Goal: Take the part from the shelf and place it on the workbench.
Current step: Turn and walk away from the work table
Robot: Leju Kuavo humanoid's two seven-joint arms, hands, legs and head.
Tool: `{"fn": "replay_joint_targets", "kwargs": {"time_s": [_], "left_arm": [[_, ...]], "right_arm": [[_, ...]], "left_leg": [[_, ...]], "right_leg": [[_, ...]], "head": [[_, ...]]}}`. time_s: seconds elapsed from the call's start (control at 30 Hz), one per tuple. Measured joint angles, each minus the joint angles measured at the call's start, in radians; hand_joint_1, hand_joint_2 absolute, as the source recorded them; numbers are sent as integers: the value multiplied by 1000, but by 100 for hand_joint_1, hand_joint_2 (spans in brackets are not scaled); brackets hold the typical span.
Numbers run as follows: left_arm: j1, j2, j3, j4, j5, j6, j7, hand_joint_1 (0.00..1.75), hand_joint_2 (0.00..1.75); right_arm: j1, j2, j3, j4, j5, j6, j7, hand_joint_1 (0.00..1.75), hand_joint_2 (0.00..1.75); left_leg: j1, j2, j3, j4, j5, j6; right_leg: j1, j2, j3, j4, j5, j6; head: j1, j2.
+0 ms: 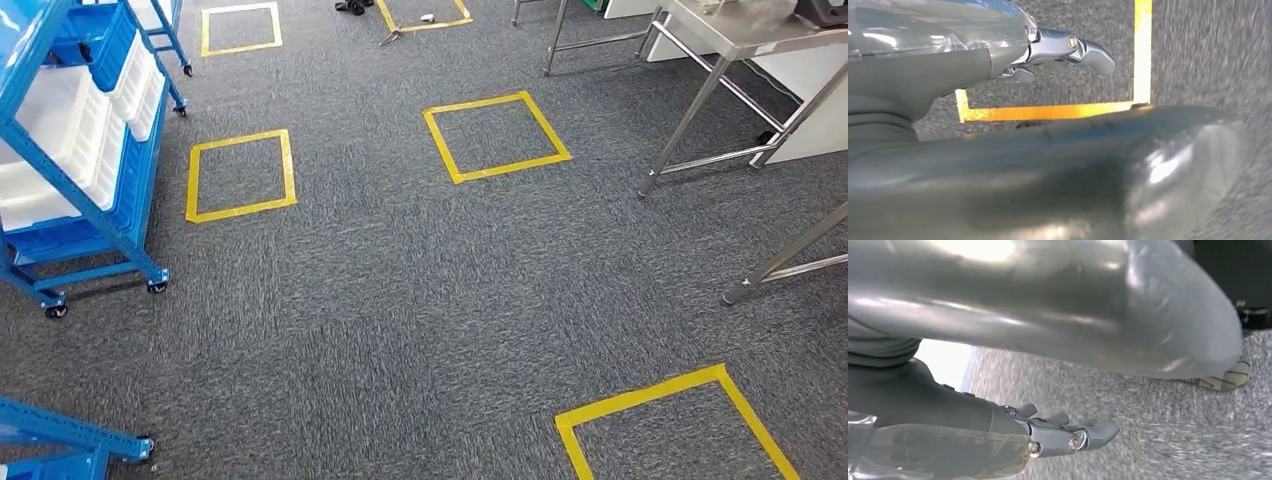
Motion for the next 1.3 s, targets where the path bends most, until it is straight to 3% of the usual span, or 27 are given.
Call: {"fn": "replay_joint_targets", "kwargs": {"time_s": [0.07,0.13,0.2,0.23,0.27,0.3,0.33,0.37,0.4,0.47,0.53,0.6,0.67,0.73,0.8,0.83,0.87,0.93,1.0,1.03,1.1,1.17,1.23,1.3], "left_arm": [[10,-2,6,0,16,21,-11,0,0],[24,-5,12,0,21,34,-22,0,0],[29,-8,16,0,19,37,-30,0,0],[29,-8,18,0,17,34,-34,0,0],[29,-7,19,0,15,30,-37,0,0],[28,-6,21,0,12,22,-39,0,0],[28,-4,22,0,10,12,-39,0,0],[26,-2,22,0,6,2,-36,0,0],[22,1,22,0,2,-8,-29,0,0],[11,3,22,0,-4,-19,-11,0,0],[0,5,22,0,-5,-23,0,0,0],[-3,8,22,-1,-6,-23,3,0,0],[-3,11,22,-1,-8,-24,2,0,0],[-9,12,22,-1,-13,-25,-1,0,0],[-14,14,21,-1,-17,-26,-3,0,0],[-14,16,21,-1,-18,-26,-4,0,0],[-13,19,21,-1,-19,-26,-4,0,0],[-13,25,21,-1,-21,-25,-4,0,0],[-17,28,20,-2,-24,-25,-2,0,0],[-18,29,19,-2,-27,-25,0,0,0],[-16,31,16,-2,-33,-25,8,0,0],[-14,32,12,-2,-38,-25,14,0,0],[-18,33,5,-2,-39,-26,17,0,0],[-21,33,0,-2,-39,-26,19,0,0]], "right_arm": [[-4,-1,11,0,24,9,-3,0,0],[-6,-3,20,0,33,14,-4,0,0],[-3,-5,24,0,33,14,-6,0,0],[-1,-5,25,0,31,14,-9,0,0],[0,-5,26,0,27,14,-12,0,0],[1,-5,26,0,21,13,-15,0,0],[1,-4,26,0,13,13,-17,0,0],[1,-3,25,0,4,12,-18,0,0],[0,-2,25,0,-4,11,-17,0,0],[-3,-1,25,0,-14,9,-11,0,0],[-10,0,23,0,-18,8,-5,0,0],[-16,2,23,0,-19,8,-2,0,0],[-17,4,23,0,-21,9,0,0,0],[-15,5,21,0,-25,10,-1,0,0],[-15,5,17,0,-30,11,-1,0,0],[-15,5,15,0,-32,10,-1,0,0],[-16,5,13,0,-35,10,-1,0,0],[-16,5,9,0,-40,9,0,0,0],[-17,5,6,0,-44,7,1,0,0],[-18,5,4,0,-47,6,2,0,0],[-22,5,-1,0,-54,3,5,0,0],[-23,5,-5,0,-60,-1,9,0,0],[-20,5,-11,0,-62,-4,14,0,0],[-16,5,-16,0,-63,-5,16,0,0]], "left_leg": [[-3,-19,-4,-1,1,15],[-1,-38,-2,-7,8,29],[2,-59,-2,-12,15,40],[1,-71,-5,-12,16,44],[0,-84,-7,-11,17,45],[-2,-99,-8,-11,18,46],[-4,-114,-7,-11,18,46],[-5,-129,-5,-10,18,46],[-7,-144,-3,-10,18,46],[-7,-170,-6,-9,19,41],[-1,-191,-15,-7,22,28],[3,-209,-21,-10,25,15],[-1,-173,-38,23,2,7],[-2,-108,-93,138,-60,-1],[3,-82,-155,260,-106,-10],[5,-77,-163,276,-103,-13],[7,-73,-150,251,-80,-16],[9,-40,-75,110,-13,-16],[5,-12,-19,6,23,-4],[3,-10,-13,-7,23,4],[1,-30,-16,-6,25,19],[2,-48,-17,-10,28,32],[2,-68,-19,-13,31,41],[-2,-91,-21,-12,32,45]], "right_leg": [[0,-14,5,-1,-2,13],[-5,17,0,18,-22,25],[-9,79,-42,112,-82,32],[-9,97,-77,183,-117,33],[-9,105,-110,247,-140,33],[-8,107,-131,285,-144,32],[-8,109,-134,284,-126,29],[-7,113,-119,243,-91,24],[-6,125,-89,172,-46,17],[-5,175,-37,45,10,1],[0,200,-24,4,19,-6],[-1,176,-21,-5,24,-9],[-9,148,-11,-21,29,-16],[-10,116,-4,-29,29,-21],[-8,83,-3,-29,26,-22],[-7,68,-2,-28,23,-21],[-8,55,1,-28,21,-19],[-7,31,10,-25,13,-11],[-3,13,17,-21,4,1],[0,5,19,-20,1,6],[-1,-4,23,-19,-3,16],[-7,31,13,10,-29,26],[-9,87,-38,118,-94,29],[-8,106,-108,256,-147,27]], "head": [[0,0],[0,0],[0,0],[0,0],[0,0],[0,0],[0,0],[0,0],[0,0],[0,0],[0,0],[0,0],[0,0],[0,0],[0,0],[0,0],[0,0],[0,0],[0,0],[0,0],[0,0],[0,0],[0,0],[0,0]]}}
